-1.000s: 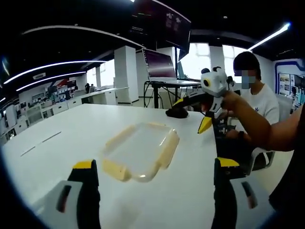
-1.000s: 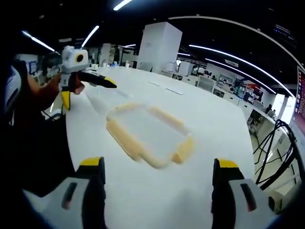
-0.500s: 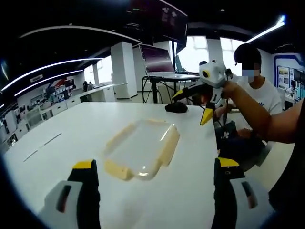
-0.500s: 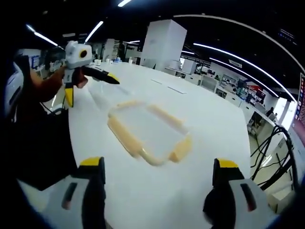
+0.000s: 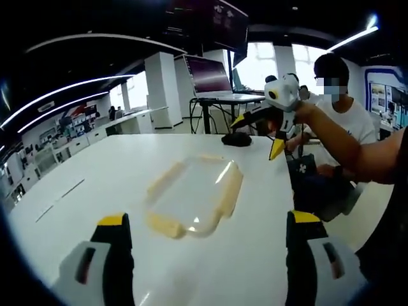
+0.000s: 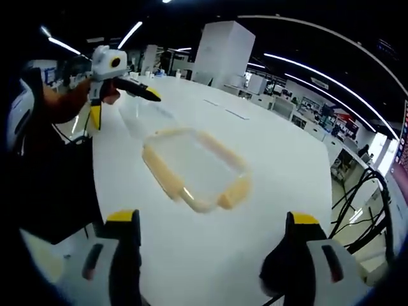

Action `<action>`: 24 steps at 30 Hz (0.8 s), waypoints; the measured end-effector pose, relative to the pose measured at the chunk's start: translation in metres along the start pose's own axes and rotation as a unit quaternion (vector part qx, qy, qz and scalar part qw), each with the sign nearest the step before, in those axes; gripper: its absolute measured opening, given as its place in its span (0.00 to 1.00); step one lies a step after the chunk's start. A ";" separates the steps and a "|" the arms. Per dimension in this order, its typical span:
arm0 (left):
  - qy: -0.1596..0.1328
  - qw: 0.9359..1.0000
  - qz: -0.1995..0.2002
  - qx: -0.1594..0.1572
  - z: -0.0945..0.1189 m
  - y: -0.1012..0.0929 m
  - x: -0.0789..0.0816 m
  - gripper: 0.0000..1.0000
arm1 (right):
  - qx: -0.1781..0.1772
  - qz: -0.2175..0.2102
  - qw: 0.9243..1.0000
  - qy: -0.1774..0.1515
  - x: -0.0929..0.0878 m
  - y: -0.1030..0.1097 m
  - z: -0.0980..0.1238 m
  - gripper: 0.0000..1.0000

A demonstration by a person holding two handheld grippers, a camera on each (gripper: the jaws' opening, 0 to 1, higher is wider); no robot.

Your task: Snap each plastic latch of the storage box into its locked position after aligning the lid with the box until every specified latch is closed and the lid sits flush.

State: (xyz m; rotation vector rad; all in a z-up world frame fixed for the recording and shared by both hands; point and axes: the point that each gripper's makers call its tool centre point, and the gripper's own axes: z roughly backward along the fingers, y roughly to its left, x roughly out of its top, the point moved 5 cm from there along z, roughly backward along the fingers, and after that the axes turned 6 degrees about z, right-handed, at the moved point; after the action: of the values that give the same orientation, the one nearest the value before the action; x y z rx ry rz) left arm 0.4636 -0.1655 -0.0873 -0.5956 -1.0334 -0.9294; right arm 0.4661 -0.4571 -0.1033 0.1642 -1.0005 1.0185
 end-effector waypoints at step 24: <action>0.034 0.999 -0.029 -0.012 0.014 0.009 0.002 0.94 | 0.014 0.012 1.000 0.023 0.004 -0.003 -0.008 0.93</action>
State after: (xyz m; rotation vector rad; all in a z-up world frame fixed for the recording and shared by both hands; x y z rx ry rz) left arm 0.4659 -0.1510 -0.0796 -0.5527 -0.9839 -1.0084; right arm 0.4741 -0.4522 -0.1042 0.1509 -0.9489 1.0536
